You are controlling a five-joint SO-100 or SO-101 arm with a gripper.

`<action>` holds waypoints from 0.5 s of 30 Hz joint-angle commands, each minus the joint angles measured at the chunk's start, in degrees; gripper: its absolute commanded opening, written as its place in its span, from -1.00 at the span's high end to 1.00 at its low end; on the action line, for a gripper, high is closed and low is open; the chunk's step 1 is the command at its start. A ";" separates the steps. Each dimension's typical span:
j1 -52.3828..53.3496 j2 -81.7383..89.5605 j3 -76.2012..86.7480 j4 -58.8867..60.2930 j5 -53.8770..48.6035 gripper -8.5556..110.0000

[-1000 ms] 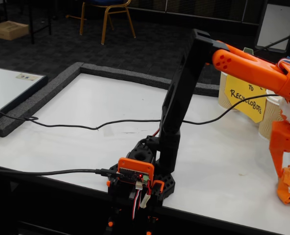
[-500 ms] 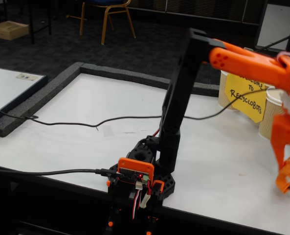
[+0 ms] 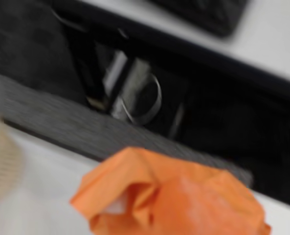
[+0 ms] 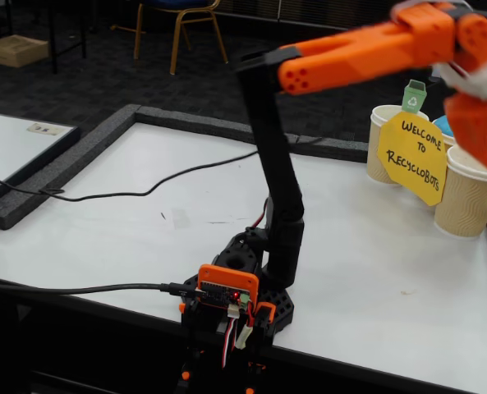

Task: Sort rubbish by color.

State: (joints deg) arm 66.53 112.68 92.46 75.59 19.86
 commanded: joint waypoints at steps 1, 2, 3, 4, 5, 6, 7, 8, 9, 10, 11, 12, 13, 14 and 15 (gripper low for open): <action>-5.98 10.90 -7.82 -0.35 -0.18 0.85; -6.86 11.16 -7.82 -0.44 -0.18 0.85; -7.73 11.16 -7.82 -0.53 -0.18 0.85; -8.44 11.16 -7.73 -0.70 -0.18 0.85; -9.05 11.07 -7.47 -1.05 -0.18 0.85; -9.58 10.99 -7.03 -1.58 -0.18 0.85; -10.11 10.90 -6.50 -2.46 -0.18 0.85; -10.55 10.81 -5.98 -3.43 -0.18 0.85; -10.90 10.72 -5.36 -4.57 -0.18 0.85; -11.25 10.55 -4.92 -5.54 -0.18 0.85; -11.60 10.28 -4.75 -6.24 -0.18 0.85; -12.04 9.84 -4.75 -6.77 -0.18 0.85; -12.57 9.14 -4.75 -7.29 -0.18 0.85; -13.10 8.17 -5.01 -7.65 -0.18 0.85; -13.62 7.12 -5.36 -8.00 -0.18 0.85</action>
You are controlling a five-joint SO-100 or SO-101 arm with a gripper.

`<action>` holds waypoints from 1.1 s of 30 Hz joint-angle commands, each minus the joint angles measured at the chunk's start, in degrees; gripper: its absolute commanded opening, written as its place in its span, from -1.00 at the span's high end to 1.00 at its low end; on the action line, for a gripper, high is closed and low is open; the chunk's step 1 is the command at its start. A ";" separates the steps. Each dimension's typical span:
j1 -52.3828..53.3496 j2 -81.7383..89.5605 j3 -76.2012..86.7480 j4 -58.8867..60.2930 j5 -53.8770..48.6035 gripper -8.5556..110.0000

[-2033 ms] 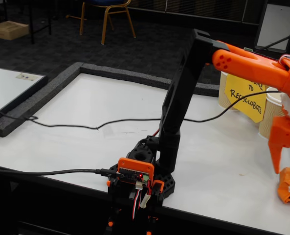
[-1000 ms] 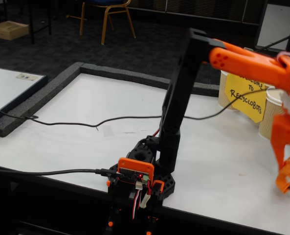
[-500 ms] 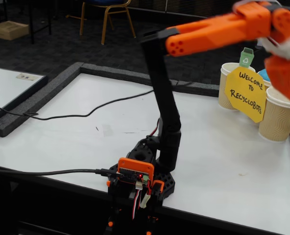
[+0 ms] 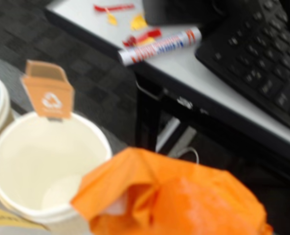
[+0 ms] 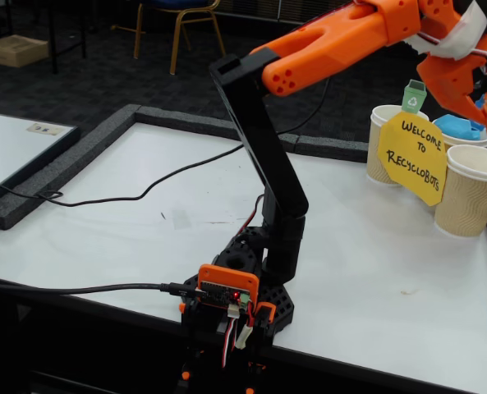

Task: Sort rubbish by color.

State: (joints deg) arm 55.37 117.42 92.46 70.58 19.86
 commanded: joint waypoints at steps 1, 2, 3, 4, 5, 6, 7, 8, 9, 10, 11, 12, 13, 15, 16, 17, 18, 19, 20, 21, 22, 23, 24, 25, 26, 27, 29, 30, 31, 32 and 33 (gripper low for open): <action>-2.90 1.23 -5.89 -3.25 -0.18 0.85; -3.43 0.00 -6.50 -3.52 -0.18 0.85; -3.96 -1.32 -7.03 -3.87 -0.26 0.85; -4.39 -2.72 -7.47 -4.31 -0.26 0.85; -4.83 -4.13 -8.17 -4.75 -0.26 0.85; -5.19 -5.71 -8.88 -5.01 -0.26 0.85; -5.45 -7.38 -9.76 -5.36 -0.26 0.85; -5.80 -9.32 -10.63 -5.45 -0.26 0.85; -5.89 -11.43 -11.34 -5.71 -0.26 0.85; -5.89 -13.62 -11.78 -6.24 -0.26 0.85; -5.89 -15.64 -12.22 -7.12 -0.26 0.85; -5.89 -17.23 -12.66 -8.17 -0.26 0.85; -5.89 -18.46 -13.18 -9.40 -0.26 0.85; -6.24 -20.57 -14.59 -11.16 -0.26 0.85; -6.59 -21.53 -15.21 -11.87 -0.26 0.85; -7.03 -22.59 -15.91 -12.39 -0.26 0.85; -7.47 -23.55 -16.61 -12.66 -0.26 0.85; -7.82 -24.26 -17.23 -12.74 -0.26 0.85; -8.17 -24.61 -17.84 -12.74 -0.26 0.85; -8.61 -24.79 -18.28 -12.74 -0.26 0.85; -8.88 -24.79 -18.72 -12.83 -0.26 0.85; -9.14 -24.79 -19.34 -12.83 -0.26 0.85; -9.40 -24.79 -20.21 -12.48 -0.26 0.85; -9.76 -24.70 -21.27 -11.95 -0.26 0.85; -10.11 -24.70 -22.15 -11.60 -0.26 0.85; -10.46 -24.70 -22.59 -11.60 -0.26 0.85; -10.99 -24.79 -22.59 -11.87 -0.26 0.85; -11.16 -24.79 -22.15 -11.87 -0.26 0.85; -11.34 -24.79 -21.53 -11.87 -0.26 0.85; -11.60 -24.79 -20.74 -11.87 -0.26 0.85; -11.69 -24.79 -19.95 -11.87 -0.26 0.85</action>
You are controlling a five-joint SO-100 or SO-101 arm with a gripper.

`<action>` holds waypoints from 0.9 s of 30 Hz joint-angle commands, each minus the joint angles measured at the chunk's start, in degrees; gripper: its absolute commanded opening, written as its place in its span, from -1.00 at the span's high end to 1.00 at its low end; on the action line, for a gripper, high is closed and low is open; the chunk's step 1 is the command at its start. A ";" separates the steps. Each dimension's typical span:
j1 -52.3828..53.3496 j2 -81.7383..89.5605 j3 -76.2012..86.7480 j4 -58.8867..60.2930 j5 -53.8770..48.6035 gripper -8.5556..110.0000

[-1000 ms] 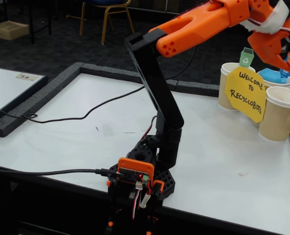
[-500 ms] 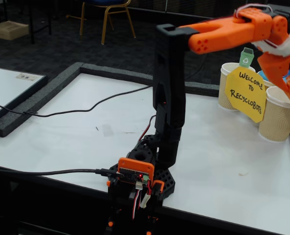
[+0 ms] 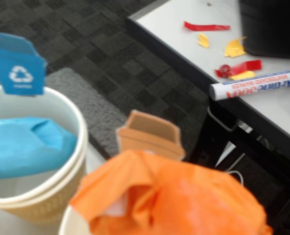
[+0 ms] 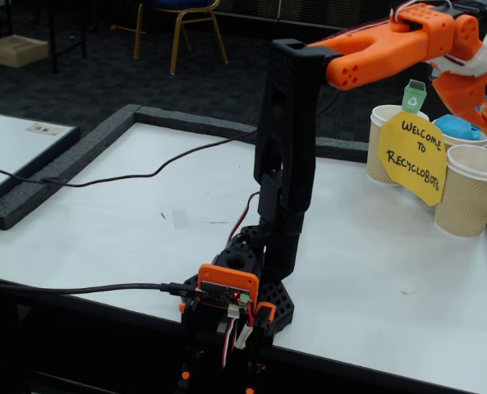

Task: Sort rubbish by color.

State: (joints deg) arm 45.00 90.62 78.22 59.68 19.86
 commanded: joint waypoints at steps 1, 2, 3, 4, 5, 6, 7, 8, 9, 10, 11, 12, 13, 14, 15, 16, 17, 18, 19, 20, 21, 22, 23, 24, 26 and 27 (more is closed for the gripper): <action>-1.49 1.93 -4.83 -0.97 -0.26 0.85; -1.58 1.93 -4.04 -1.05 -0.26 0.85; -1.67 1.85 -3.34 -1.23 -0.26 0.85; -1.67 1.76 -2.90 -1.49 -0.26 0.85; -1.76 1.49 -2.64 -1.67 -0.26 0.85; -1.76 1.23 -2.46 -1.93 -0.26 0.85; -1.76 0.97 -2.37 -2.11 -0.26 0.85; -1.93 0.70 -2.29 -2.11 -0.26 0.85; -2.02 0.53 -2.02 -2.29 -0.26 0.85; -2.11 0.35 -1.76 -2.46 -0.26 0.85; -2.11 0.35 -1.58 -2.55 -0.26 0.85; -2.11 0.26 -1.41 -2.46 -0.26 0.82; -2.11 0.26 -1.14 -2.37 -0.26 0.77; -2.11 0.26 -0.79 -2.20 -0.09 0.67; -2.11 0.26 -0.44 -1.76 0.26 0.57; -2.11 0.26 -0.35 -1.32 0.26 0.53; -2.11 0.26 -0.35 -0.62 0.35 0.49; -2.11 0.26 -0.35 0.26 0.35 0.46; -2.11 0.26 -0.35 1.05 0.35 0.43; -2.11 0.26 -0.35 1.67 0.35 0.40; -2.11 0.26 -0.35 2.46 0.35 0.38; -2.11 0.26 -0.35 3.16 0.35 0.35; -2.11 0.26 -0.35 3.69 0.35 0.33; -2.11 0.26 -0.35 4.31 0.35 0.31; -2.11 0.44 -0.35 5.27 0.35 0.30; -2.11 0.53 -0.44 5.71 0.35 0.31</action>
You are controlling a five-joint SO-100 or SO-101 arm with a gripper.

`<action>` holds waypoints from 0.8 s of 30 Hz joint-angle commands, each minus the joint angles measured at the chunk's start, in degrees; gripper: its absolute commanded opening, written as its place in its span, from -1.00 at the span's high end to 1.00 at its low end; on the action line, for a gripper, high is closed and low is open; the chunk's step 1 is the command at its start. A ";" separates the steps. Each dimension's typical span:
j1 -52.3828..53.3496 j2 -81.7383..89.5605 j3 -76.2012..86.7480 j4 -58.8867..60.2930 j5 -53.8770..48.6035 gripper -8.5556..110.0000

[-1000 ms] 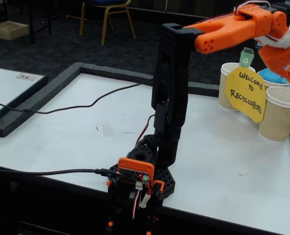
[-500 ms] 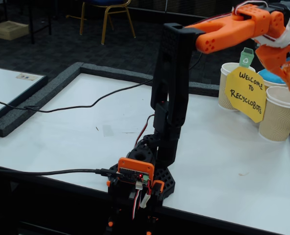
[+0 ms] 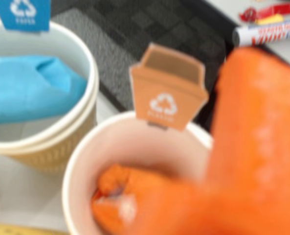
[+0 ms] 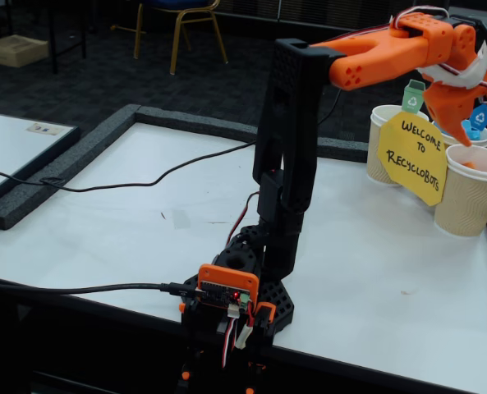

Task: Sort rubbish by color.

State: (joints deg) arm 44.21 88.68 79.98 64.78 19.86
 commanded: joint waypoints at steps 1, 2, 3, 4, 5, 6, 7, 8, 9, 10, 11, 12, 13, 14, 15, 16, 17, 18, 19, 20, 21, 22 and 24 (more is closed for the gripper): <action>-1.32 2.64 -2.37 1.14 0.35 0.34; -1.32 2.90 -2.72 1.76 0.35 0.38; -1.32 3.34 -2.90 2.11 0.26 0.43; -1.32 3.96 -2.90 2.29 0.00 0.49; -1.32 4.83 -2.90 2.46 0.00 0.55; -1.32 5.98 -2.90 2.72 -0.18 0.61; -1.32 7.29 -2.90 3.08 -0.18 0.64; -1.32 8.88 -2.90 3.52 -0.18 0.67; -1.23 10.46 -2.90 4.04 -0.26 0.70; -1.23 12.13 -2.81 4.66 -0.26 0.72; -1.23 13.89 -2.81 5.36 -0.26 0.74; -1.23 15.64 -2.55 5.98 -0.26 0.76; -1.23 17.49 -2.20 6.33 -0.26 0.78; -1.23 19.42 -1.67 6.68 -0.26 0.81; -1.23 21.27 -1.14 7.03 -0.26 0.83; -1.23 23.20 -0.62 7.56 -0.26 0.84; -1.23 25.14 0.00 8.17 -0.26 0.85; -1.23 27.07 0.62 8.70 -0.26 0.85; -1.32 28.83 1.32 9.23 -0.18 0.85; -1.32 30.59 2.02 9.67 0.09 0.85; -1.32 32.17 2.64 10.20 0.26 0.85; -1.32 33.75 3.25 10.81 0.26 0.85; -1.32 36.83 4.66 11.95 0.26 0.85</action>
State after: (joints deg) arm 44.21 113.47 85.08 76.11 19.86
